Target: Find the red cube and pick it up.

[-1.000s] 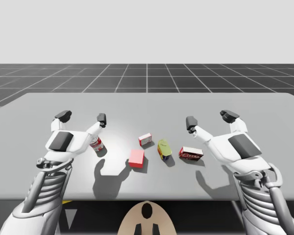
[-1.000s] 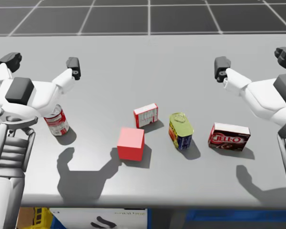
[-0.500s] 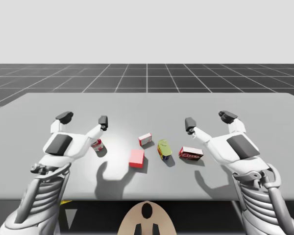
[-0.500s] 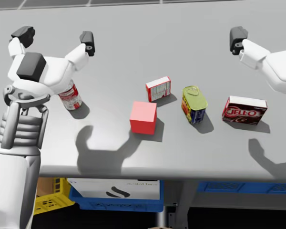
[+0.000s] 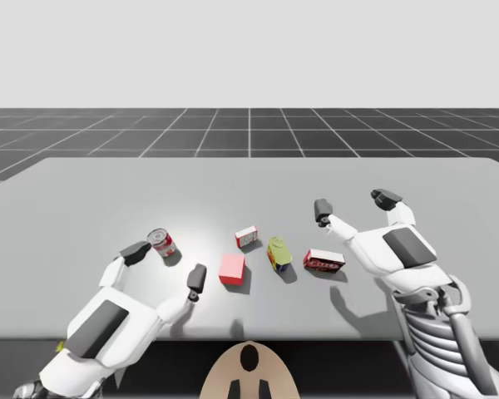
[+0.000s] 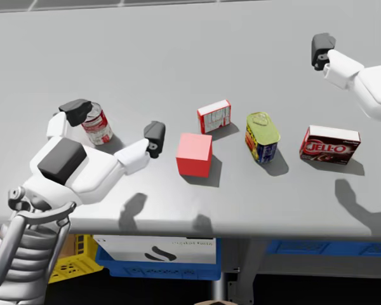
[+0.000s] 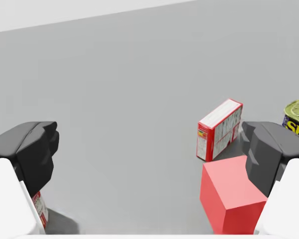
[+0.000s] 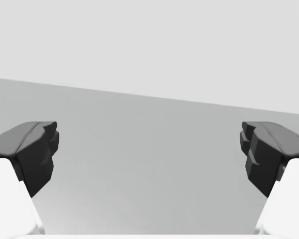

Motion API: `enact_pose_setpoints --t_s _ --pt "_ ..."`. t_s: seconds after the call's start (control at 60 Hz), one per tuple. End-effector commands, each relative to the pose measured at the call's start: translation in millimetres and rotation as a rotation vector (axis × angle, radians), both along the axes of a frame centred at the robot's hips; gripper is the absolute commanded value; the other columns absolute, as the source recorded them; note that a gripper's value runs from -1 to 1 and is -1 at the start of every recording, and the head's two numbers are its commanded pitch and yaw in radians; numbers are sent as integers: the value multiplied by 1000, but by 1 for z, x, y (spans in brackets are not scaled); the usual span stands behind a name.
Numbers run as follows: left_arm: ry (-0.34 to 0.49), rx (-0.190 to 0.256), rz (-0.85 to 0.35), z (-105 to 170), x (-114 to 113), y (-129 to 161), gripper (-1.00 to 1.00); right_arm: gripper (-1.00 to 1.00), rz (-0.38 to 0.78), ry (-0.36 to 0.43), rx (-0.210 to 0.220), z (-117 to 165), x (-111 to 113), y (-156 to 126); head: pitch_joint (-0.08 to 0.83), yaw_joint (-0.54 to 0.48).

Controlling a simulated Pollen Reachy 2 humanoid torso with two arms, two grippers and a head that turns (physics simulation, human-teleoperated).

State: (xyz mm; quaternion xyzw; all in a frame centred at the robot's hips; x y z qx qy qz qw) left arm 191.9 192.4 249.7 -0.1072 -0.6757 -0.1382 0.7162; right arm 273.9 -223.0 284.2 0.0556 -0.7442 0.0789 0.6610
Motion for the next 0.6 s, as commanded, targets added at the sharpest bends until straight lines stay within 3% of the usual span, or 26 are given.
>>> enact_pose_setpoints --t_s 0.017,0.317,0.6 --pt "60 -31 -87 -25 -26 -18 -1000 -1000 -3 2 3 -1 1 0 765 94" --pt "159 -110 -157 -66 -14 -46 -1000 -1000 -9 -2 4 0 2 -1 770 94" --pt "221 -111 -130 -93 13 -74 -1000 -1000 -8 -5 2 -1 2 -1 773 96"
